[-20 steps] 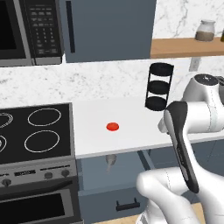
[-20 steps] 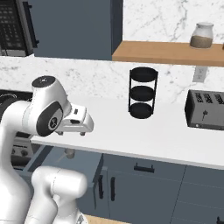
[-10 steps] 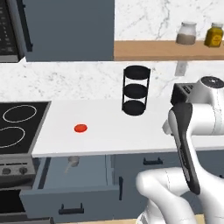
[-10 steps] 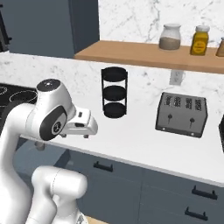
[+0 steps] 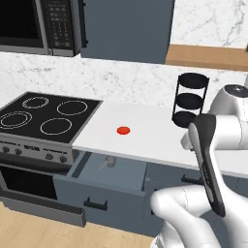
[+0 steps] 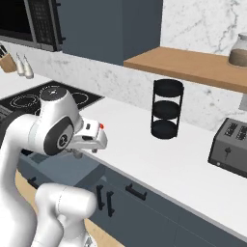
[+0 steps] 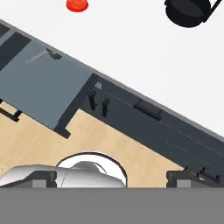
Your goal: Pick the measuring cup from the drawer and place it on the counter.
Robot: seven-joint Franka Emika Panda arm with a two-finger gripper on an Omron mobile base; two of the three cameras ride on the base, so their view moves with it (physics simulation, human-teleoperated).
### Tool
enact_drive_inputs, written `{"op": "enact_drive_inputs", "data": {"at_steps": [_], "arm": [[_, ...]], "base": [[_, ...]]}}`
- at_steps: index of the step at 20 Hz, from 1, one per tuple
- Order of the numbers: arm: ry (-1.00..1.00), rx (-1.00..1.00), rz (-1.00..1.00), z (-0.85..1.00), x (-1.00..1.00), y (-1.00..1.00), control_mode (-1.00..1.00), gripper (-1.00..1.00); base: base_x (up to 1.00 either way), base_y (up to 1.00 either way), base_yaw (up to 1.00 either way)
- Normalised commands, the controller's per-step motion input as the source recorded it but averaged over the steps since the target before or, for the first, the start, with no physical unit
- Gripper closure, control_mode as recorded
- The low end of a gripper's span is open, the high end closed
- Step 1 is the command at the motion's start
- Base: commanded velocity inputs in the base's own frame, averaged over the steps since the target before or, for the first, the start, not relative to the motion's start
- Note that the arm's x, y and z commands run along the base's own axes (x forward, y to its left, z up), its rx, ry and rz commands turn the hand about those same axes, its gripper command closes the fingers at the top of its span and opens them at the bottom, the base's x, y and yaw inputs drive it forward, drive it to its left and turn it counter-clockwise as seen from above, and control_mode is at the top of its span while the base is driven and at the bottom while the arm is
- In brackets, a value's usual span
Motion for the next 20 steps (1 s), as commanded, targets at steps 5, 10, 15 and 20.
{"op": "enact_drive_inputs", "data": {"at_steps": [5,10,15,20], "arm": [[-0.1,0.0,0.28,0.0,-0.74,0.44,-1.0,-1.0],[-0.03,-0.09,0.32,-0.36,-0.66,0.87,-1.0,-1.0],[0.01,-0.1,0.23,-0.3,-0.19,1.0,-1.0,-1.0],[0.07,-0.11,0.16,-0.09,0.39,1.0,-1.0,-1.0]], "base": [[0.0,0.0,0.0],[0.0,0.0,0.0],[0.0,0.0,0.0],[0.0,0.0,0.0]]}}
